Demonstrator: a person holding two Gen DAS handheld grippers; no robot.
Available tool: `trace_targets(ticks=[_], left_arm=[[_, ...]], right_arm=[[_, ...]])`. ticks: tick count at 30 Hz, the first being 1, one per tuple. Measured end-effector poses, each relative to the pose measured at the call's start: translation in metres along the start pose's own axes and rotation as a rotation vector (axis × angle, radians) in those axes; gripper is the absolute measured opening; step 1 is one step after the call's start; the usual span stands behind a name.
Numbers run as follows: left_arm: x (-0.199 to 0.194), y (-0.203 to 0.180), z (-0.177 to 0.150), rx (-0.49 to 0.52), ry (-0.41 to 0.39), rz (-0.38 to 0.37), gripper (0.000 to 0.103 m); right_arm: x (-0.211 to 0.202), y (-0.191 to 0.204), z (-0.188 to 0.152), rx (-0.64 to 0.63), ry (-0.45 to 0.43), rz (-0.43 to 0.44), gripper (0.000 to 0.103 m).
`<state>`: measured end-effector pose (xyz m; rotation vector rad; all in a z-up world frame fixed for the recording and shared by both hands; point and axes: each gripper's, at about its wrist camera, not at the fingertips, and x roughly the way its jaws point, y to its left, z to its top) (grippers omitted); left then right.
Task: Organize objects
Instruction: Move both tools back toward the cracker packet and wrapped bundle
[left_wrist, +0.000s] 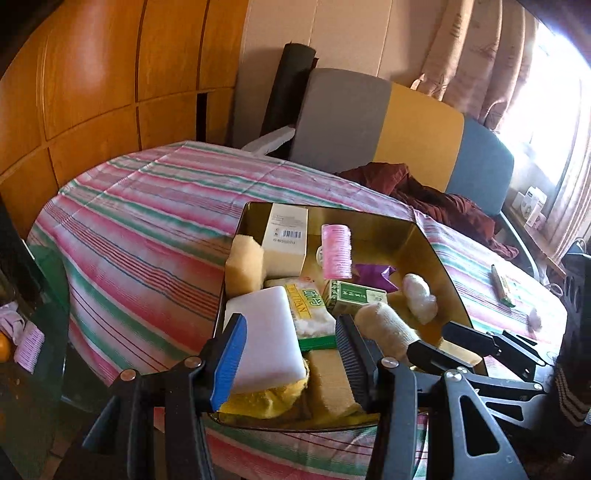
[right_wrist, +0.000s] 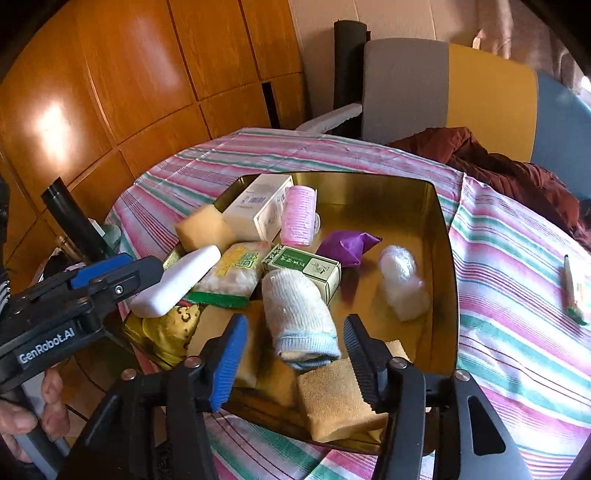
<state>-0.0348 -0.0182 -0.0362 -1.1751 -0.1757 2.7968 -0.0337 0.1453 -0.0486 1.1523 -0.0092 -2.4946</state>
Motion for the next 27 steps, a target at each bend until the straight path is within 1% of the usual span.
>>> trace_targets(ticks=[4, 6, 9, 13, 17, 23, 27], left_arm=[[-0.010, -0.004, 0.001, 0.011, -0.019, 0.000, 0.051], [-0.014, -0.007, 0.001, 0.025, -0.030, 0.003, 0.051], [-0.020, -0.012, 0.001, 0.039, -0.041, -0.003, 0.051], [-0.029, -0.021, 0.002, 0.072, -0.064, -0.018, 0.051], [-0.034, -0.034, 0.003, 0.106, -0.069, -0.043, 0.051], [-0.034, -0.055, 0.004, 0.161, -0.063, -0.082, 0.051], [-0.031, -0.073, 0.004, 0.200, -0.052, -0.118, 0.051]], right_arm=[[-0.009, 0.000, -0.001, 0.002, -0.020, -0.007, 0.056], [-0.014, -0.002, -0.002, 0.005, -0.031, -0.012, 0.061], [-0.021, -0.004, -0.001, 0.015, -0.049, -0.025, 0.063], [-0.033, -0.013, -0.003, 0.040, -0.076, -0.043, 0.068], [-0.043, -0.026, -0.007, 0.072, -0.091, -0.070, 0.069], [-0.058, -0.064, -0.019, 0.151, -0.099, -0.134, 0.071], [-0.063, -0.101, -0.033, 0.227, -0.082, -0.195, 0.071]])
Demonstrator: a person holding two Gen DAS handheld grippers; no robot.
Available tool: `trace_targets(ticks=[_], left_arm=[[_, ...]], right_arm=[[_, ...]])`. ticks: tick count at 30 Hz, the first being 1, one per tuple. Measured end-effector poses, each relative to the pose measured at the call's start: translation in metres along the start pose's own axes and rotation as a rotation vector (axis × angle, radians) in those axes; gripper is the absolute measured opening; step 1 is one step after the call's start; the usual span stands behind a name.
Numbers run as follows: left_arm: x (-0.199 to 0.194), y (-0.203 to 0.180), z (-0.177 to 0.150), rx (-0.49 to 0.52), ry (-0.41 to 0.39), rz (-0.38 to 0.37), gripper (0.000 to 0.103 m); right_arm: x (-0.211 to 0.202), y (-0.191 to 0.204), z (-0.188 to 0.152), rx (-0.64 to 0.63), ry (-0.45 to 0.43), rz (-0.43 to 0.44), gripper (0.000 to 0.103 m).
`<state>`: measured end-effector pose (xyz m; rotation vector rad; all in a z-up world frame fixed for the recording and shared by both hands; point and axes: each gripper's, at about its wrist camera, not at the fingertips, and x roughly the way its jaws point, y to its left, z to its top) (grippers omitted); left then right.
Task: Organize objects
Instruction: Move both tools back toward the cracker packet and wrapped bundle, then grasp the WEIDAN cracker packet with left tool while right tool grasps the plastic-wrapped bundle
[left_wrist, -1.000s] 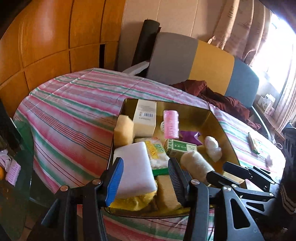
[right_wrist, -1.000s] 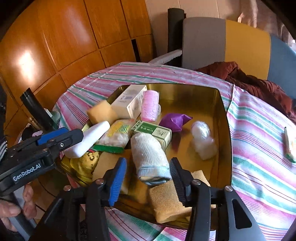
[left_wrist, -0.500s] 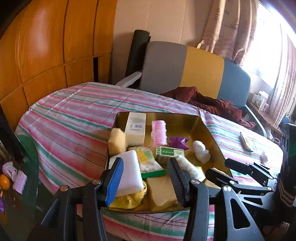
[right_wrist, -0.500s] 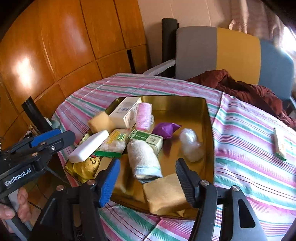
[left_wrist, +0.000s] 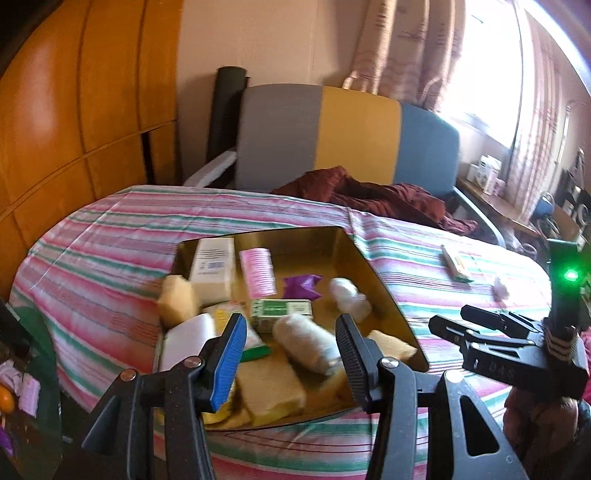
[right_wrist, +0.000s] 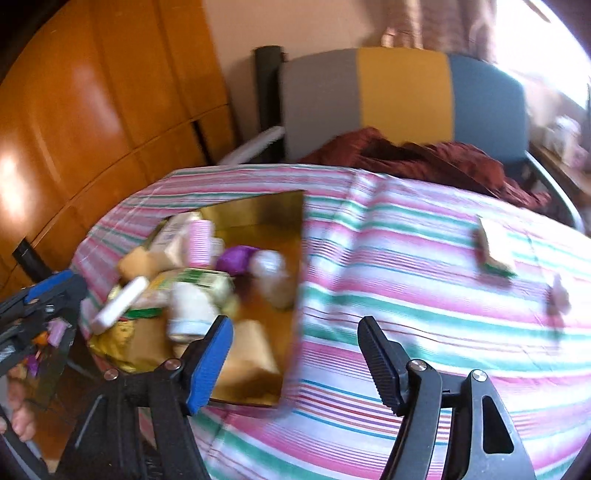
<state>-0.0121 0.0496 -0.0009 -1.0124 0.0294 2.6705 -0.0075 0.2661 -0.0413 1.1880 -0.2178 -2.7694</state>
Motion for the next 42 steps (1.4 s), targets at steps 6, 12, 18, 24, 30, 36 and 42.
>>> trace_targets(ticks=[6, 12, 18, 24, 30, 36, 42], left_arm=[[0.011, -0.032, 0.005, 0.075, 0.019, -0.072, 0.051], [0.022, -0.063, 0.010, 0.131, 0.037, -0.139, 0.051], [0.037, -0.093, 0.013, 0.180, 0.072, -0.199, 0.051], [0.053, -0.118, 0.013, 0.225, 0.116, -0.241, 0.051], [0.067, -0.136, 0.014, 0.251, 0.154, -0.258, 0.051], [0.085, -0.157, 0.027, 0.258, 0.180, -0.293, 0.051], [0.111, -0.188, 0.040, 0.241, 0.251, -0.348, 0.051]], right_arm=[[-0.004, -0.063, -0.009, 0.091, 0.028, -0.124, 0.071], [-0.016, -0.141, -0.008, 0.201, 0.051, -0.272, 0.071], [-0.025, -0.219, 0.005, 0.321, 0.051, -0.397, 0.071], [-0.009, -0.275, 0.024, 0.360, 0.074, -0.481, 0.071], [0.026, -0.307, 0.040, 0.339, 0.136, -0.510, 0.069], [0.051, -0.320, 0.042, 0.302, 0.207, -0.493, 0.034], [0.015, -0.302, 0.030, 0.288, 0.158, -0.417, 0.034]])
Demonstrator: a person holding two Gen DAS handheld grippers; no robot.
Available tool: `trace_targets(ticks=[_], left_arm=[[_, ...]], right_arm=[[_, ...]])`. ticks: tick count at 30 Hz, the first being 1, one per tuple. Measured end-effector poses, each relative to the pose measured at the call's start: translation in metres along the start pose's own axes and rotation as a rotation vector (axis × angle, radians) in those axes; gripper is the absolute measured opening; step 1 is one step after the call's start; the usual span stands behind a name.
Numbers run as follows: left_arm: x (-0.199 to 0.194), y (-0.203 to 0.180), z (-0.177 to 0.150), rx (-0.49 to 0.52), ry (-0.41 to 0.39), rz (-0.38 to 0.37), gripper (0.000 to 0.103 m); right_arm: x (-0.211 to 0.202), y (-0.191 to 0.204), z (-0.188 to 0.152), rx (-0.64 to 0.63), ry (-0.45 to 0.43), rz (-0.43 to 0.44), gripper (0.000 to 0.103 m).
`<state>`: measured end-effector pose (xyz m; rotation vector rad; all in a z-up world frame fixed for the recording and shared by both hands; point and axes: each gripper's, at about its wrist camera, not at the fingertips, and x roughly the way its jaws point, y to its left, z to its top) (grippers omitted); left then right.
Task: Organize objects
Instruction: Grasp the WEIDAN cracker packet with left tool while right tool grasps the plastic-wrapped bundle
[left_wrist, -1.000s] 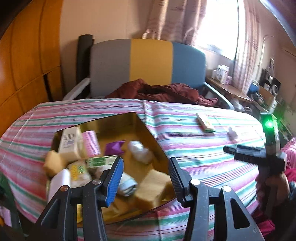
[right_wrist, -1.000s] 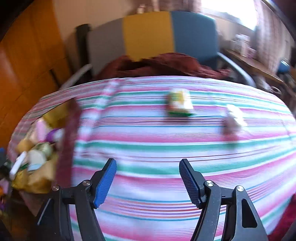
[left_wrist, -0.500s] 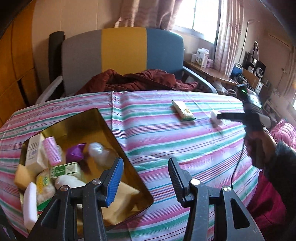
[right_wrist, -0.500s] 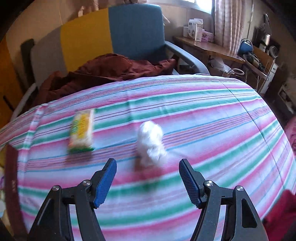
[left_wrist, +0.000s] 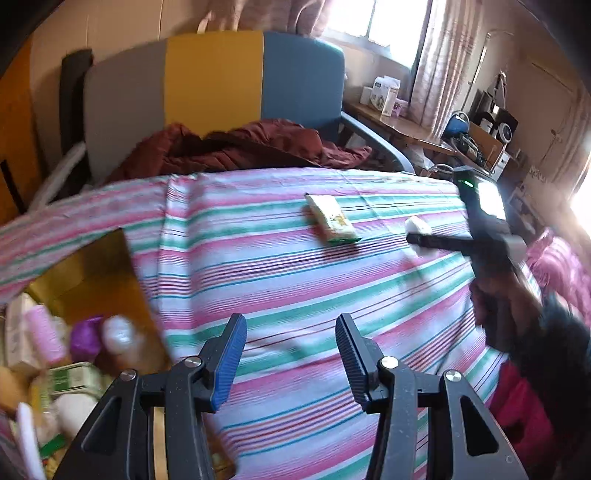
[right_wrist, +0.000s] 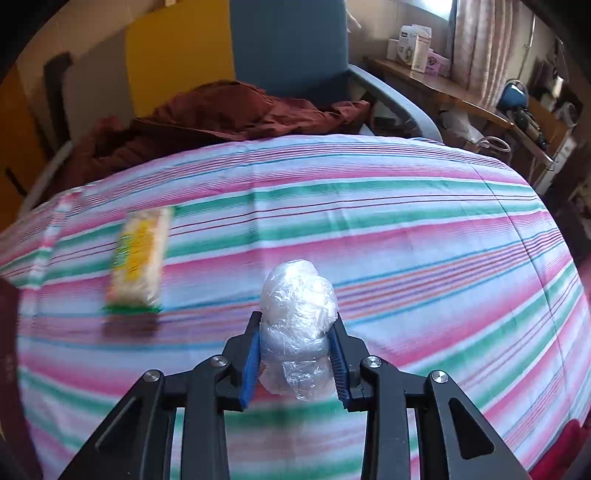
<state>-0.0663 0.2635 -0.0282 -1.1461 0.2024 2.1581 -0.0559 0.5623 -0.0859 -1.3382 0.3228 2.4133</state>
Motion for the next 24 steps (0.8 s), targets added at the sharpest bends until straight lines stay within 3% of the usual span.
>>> trace_targets(ticks=[6, 9, 13, 24], left_arm=[[0.041, -0.022, 0.034, -0.038, 0.052, -0.040, 0.051], [0.067, -0.036, 0.054, -0.020, 0.066, -0.015, 0.052], [0.100, -0.046, 0.073, -0.014, 0.097, -0.004, 0.060], [0.198, -0.068, 0.118, 0.010, 0.166, 0.057, 0.067]], right_arm=[[-0.035, 0.007, -0.034, -0.047, -0.026, 0.072, 0.034], [-0.040, 0.006, -0.044, -0.041, -0.038, 0.101, 0.034], [-0.041, 0.006, -0.046, -0.051, -0.061, 0.112, 0.034], [-0.049, 0.010, -0.041, -0.072, -0.085, 0.168, 0.034]])
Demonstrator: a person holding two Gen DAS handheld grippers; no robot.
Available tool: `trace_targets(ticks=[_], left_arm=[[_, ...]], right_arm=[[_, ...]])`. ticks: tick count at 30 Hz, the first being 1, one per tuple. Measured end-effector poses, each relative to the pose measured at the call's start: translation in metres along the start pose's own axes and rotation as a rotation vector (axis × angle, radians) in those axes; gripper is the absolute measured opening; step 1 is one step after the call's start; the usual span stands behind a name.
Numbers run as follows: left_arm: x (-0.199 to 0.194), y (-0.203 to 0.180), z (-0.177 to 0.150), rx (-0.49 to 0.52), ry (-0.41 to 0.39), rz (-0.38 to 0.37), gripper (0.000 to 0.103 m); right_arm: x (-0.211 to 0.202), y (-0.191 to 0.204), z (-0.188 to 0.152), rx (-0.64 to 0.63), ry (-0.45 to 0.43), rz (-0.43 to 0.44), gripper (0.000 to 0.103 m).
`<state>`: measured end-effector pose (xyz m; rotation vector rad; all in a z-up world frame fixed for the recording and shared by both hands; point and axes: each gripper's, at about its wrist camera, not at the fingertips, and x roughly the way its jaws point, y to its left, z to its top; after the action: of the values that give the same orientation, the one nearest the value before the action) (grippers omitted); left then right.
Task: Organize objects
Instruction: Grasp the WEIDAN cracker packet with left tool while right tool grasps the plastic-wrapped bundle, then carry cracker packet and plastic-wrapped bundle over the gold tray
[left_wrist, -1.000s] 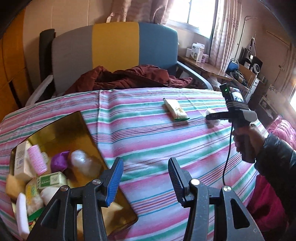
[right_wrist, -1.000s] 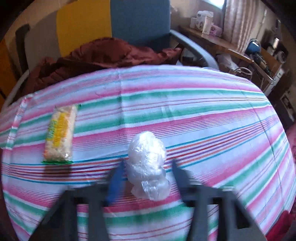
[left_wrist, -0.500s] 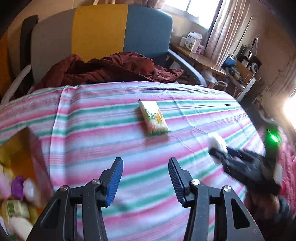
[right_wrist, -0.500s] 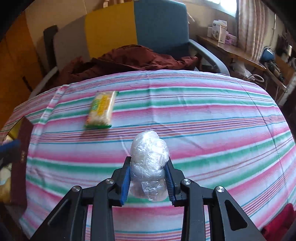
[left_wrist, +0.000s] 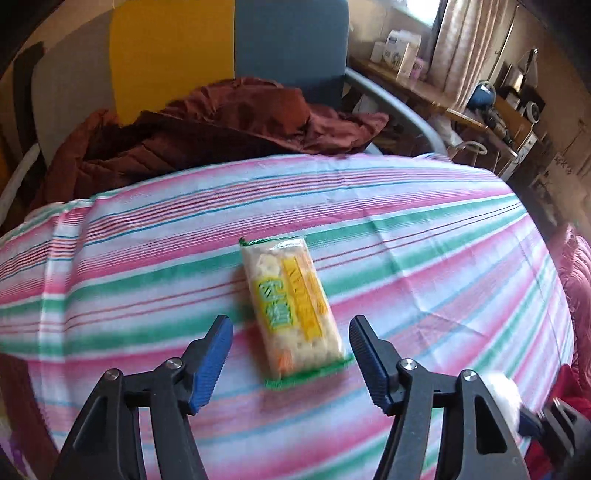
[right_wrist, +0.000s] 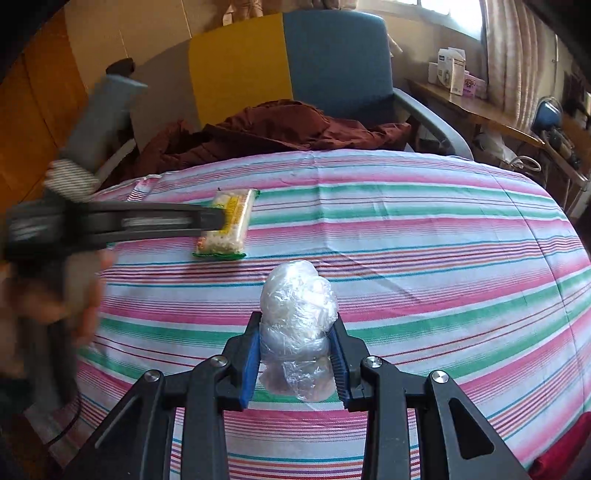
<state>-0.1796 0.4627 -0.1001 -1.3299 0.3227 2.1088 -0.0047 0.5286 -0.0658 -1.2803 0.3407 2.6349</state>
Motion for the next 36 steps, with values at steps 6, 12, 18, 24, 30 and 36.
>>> trace_targets(ticks=[6, 12, 18, 24, 30, 36], left_arm=[[0.040, -0.004, 0.016, 0.018, 0.054, 0.060, 0.065], [0.022, -0.004, -0.008, 0.076, 0.033, 0.069, 0.049], [-0.013, 0.005, -0.072, 0.089, 0.006, 0.084, 0.049], [-0.046, 0.012, -0.126, 0.080, -0.028, 0.103, 0.049], [-0.082, 0.020, -0.150, 0.054, -0.081, 0.105, 0.049], [-0.131, 0.029, -0.162, 0.052, -0.181, 0.111, 0.049]], right_arm=[[-0.001, -0.004, 0.001, 0.015, -0.007, 0.005, 0.035], [0.005, -0.006, -0.001, 0.028, 0.011, 0.023, 0.035], [0.017, 0.007, -0.010, 0.016, 0.060, 0.069, 0.035], [0.025, 0.030, -0.022, -0.043, 0.093, 0.079, 0.035], [0.032, 0.049, -0.031, -0.090, 0.104, 0.097, 0.035], [0.032, 0.059, -0.034, -0.120, 0.095, 0.082, 0.035]])
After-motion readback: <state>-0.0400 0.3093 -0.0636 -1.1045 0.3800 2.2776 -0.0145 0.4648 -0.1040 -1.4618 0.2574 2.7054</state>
